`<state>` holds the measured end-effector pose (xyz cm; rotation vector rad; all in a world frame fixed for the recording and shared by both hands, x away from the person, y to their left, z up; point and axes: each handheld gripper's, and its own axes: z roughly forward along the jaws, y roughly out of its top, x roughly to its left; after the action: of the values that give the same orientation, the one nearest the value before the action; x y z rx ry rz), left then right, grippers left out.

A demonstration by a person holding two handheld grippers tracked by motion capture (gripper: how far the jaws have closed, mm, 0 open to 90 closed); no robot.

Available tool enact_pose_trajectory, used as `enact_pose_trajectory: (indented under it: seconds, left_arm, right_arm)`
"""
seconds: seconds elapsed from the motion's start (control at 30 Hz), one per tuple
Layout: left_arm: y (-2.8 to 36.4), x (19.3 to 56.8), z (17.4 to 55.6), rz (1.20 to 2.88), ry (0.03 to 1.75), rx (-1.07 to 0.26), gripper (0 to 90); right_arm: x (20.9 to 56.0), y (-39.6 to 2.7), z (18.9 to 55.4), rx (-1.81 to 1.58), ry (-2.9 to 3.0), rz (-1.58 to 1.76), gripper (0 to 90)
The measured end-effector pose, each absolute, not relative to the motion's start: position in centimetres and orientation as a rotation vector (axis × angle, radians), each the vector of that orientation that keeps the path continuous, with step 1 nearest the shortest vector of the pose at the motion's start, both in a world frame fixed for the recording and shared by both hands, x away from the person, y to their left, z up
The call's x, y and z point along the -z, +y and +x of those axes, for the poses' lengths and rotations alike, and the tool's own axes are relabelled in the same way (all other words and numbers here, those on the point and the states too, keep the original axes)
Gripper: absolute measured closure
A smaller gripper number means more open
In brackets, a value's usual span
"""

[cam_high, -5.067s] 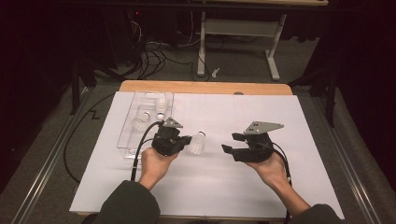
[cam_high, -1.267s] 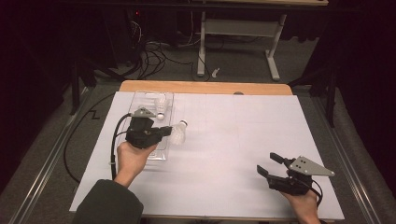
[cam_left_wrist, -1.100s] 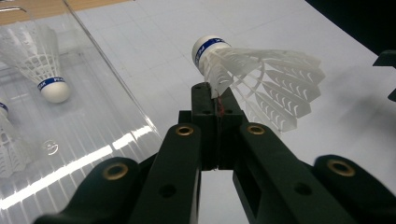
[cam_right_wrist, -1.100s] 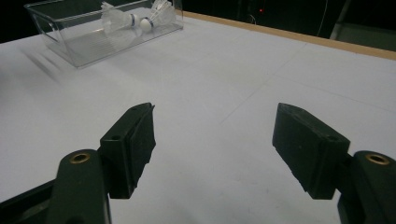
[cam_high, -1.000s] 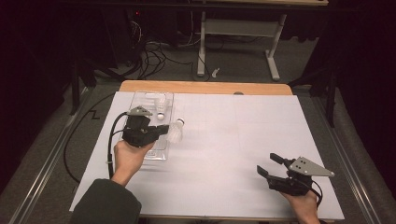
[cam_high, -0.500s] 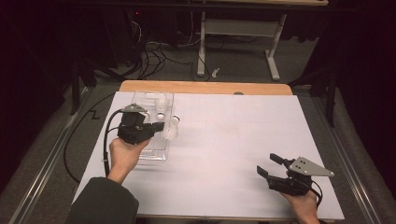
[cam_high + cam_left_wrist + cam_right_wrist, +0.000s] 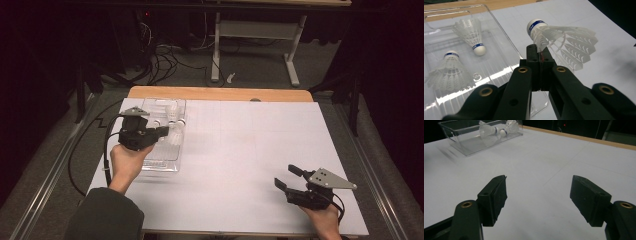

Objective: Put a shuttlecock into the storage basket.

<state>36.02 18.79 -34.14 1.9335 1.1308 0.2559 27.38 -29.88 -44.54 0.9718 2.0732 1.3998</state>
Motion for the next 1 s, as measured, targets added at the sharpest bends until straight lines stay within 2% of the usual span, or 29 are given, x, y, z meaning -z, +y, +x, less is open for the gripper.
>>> enact_pose_trajectory:
  seconds: [0.43, 1.0]
  left_arm:
    - [20.3, 34.1, 37.1, 1.928, 1.205, -0.294, 90.0]
    - [20.5, 34.6, 39.6, 1.958, 1.288, -0.347, 89.9]
  right_arm:
    - [44.5, -29.9, 27.4, -1.407, 2.067, 0.966, 30.0]
    - [44.4, -30.0, 27.4, -1.419, 2.054, 0.968, 30.0]
